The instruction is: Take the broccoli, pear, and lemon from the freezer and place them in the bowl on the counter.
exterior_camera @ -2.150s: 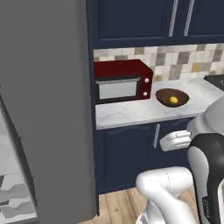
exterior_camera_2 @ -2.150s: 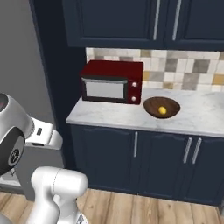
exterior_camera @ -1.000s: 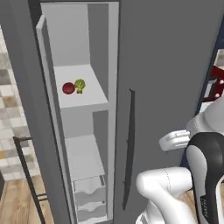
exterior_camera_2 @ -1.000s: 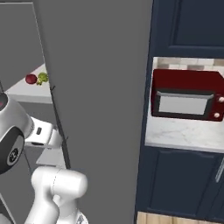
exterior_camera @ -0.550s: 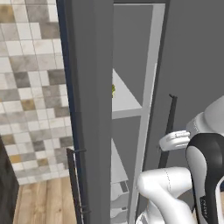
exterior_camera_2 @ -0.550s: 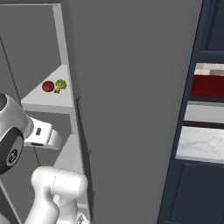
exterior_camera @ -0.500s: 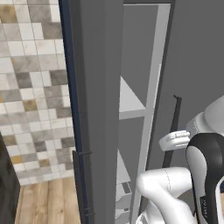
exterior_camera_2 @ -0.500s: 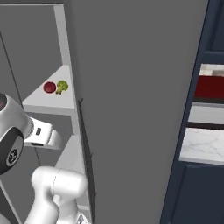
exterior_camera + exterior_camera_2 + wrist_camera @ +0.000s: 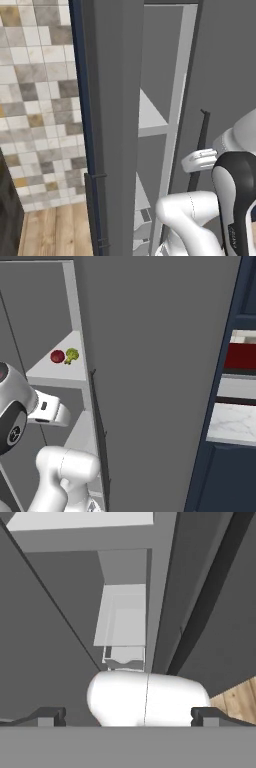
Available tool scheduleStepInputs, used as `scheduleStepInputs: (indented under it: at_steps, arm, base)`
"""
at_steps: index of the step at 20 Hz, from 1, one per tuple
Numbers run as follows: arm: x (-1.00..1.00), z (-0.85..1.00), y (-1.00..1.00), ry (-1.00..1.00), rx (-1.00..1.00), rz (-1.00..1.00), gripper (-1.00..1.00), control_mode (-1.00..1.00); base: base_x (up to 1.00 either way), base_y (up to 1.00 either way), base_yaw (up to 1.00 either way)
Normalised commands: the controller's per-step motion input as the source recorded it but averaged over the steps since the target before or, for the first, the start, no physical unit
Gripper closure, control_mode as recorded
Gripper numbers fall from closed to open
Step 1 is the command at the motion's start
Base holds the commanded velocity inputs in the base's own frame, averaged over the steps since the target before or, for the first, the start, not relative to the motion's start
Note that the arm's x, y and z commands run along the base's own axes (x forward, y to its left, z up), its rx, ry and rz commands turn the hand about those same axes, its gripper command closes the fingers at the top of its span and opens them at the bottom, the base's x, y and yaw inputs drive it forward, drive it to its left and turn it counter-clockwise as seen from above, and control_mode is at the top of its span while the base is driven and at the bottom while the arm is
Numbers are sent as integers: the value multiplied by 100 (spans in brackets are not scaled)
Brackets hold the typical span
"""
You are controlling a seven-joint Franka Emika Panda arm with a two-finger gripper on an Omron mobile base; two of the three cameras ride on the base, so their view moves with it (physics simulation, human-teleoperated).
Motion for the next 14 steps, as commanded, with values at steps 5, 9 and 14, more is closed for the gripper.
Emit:
scheduleStepInputs:
  at_steps: [5, 9, 14]
  arm:
    - [0, 0, 0, 0, 0, 0, -100, 100]
    - [29, 1, 48, 0, 0, 0, -100, -100]
    - [10, 14, 51, -5, 0, 0, -100, -100]
  base:
    - [15, 27, 0]
    - [0, 0, 0]
    - [0, 0, 0]
